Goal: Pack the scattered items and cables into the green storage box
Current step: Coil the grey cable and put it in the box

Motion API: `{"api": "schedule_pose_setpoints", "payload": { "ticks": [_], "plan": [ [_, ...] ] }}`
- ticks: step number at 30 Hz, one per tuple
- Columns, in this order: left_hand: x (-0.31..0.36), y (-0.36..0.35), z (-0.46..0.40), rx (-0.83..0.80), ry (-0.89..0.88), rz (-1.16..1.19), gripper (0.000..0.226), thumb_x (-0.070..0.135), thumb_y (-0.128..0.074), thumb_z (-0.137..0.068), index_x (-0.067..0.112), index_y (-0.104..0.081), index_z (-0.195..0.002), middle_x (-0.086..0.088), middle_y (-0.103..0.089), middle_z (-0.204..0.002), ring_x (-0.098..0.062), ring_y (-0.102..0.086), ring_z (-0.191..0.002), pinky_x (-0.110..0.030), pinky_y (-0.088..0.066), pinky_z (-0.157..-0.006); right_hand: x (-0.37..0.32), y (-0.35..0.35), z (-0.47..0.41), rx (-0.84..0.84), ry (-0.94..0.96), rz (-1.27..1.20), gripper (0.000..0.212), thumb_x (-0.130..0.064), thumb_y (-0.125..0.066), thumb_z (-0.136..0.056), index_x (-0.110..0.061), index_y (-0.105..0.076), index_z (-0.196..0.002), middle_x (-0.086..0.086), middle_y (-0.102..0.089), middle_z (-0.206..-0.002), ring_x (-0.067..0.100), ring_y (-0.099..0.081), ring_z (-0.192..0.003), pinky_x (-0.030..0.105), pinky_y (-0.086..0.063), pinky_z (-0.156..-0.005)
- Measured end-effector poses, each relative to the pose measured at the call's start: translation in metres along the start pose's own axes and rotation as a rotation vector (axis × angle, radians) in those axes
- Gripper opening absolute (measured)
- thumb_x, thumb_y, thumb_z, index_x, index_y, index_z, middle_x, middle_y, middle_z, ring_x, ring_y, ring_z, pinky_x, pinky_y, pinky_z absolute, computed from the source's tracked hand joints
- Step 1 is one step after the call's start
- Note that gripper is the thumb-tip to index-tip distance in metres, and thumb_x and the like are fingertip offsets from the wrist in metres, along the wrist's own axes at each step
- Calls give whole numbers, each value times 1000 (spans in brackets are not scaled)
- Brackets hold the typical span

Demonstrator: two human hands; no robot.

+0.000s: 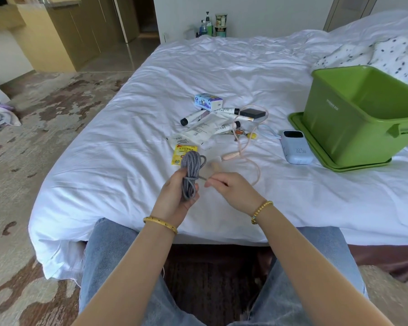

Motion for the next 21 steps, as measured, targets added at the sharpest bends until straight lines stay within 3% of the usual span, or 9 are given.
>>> {"api": "schedule_pose_setpoints", "payload": {
  "ticks": [4,6,8,10,12,14,17,21],
  "plan": [
    [-2,17,-1,133,1,-13,14,24,-51,-88,11,-57,-83,-2,-49,-66,-7,-52,-46,-16,-42,-44,-8,-11,4,-37,37,114,26,-21,-46,-96,-8,-65,-106,-1,-56,-65,10,-49,-60,21,-36,-60],
    [-1,24,-1,219,-46,-28,16,20,-50,-88,13,-55,-74,-3,-44,-61,-9,-49,-48,-17,-41,-44,-17,-6,7,36,57,116,22,-19,-45,-96,-14,-56,-114,-9,-48,-58,8,-44,-54,17,-35,-56],
    [0,27,1,284,-96,-61,19,17,-48,-88,14,-53,-70,-2,-41,-57,-11,-44,-49,-18,-38,-44,-29,-6,10,87,106,137,12,-18,-45,-94,-16,-49,-105,-9,-38,-50,7,-38,-47,20,-32,-50],
    [5,27,3,323,-152,-106,22,15,-48,-89,14,-52,-67,1,-42,-49,-12,-41,-47,-20,-36,-45,-36,-8,12,100,120,111,3,-17,-46,-93,-16,-49,-94,-9,-44,-52,8,-43,-48,25,-36,-52],
    [17,26,3,337,-242,-192,22,15,-47,-92,15,-51,-70,2,-43,-50,-14,-39,-49,-25,-35,-51,-32,-9,12,72,59,-90,7,-12,-48,-93,-17,-52,-91,-8,-56,-61,5,-52,-52,16,-42,-53],
    [28,20,4,310,-332,-358,21,20,-47,-94,16,-53,-75,0,-46,-62,-16,-42,-59,-31,-37,-60,-27,-9,11,39,-4,-242,15,-7,-45,-93,-17,-56,-96,-8,-62,-69,-2,-58,-56,9,-40,-48],
    [28,7,4,191,-383,-547,23,26,-45,-96,20,-57,-77,1,-49,-71,-12,-44,-67,-28,-38,-65,-24,-1,8,79,-23,-286,19,-5,-45,-94,-9,-63,-99,-7,-63,-68,-4,-57,-53,5,-39,-48],
    [9,-4,3,38,-266,-481,17,25,-45,-94,22,-59,-87,1,-49,-74,-6,-44,-64,-18,-38,-59,-26,8,9,125,-35,-258,16,-11,-53,-91,-19,-65,-82,-8,-60,-58,-1,-51,-44,5,-39,-55]
  ]
}}
Point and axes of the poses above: each hand's wrist, its own z-axis away from the middle knuckle, its own y-axis out of the back of the hand, x = y × z, the point moved 10 cm from there along -z, towards the middle knuckle
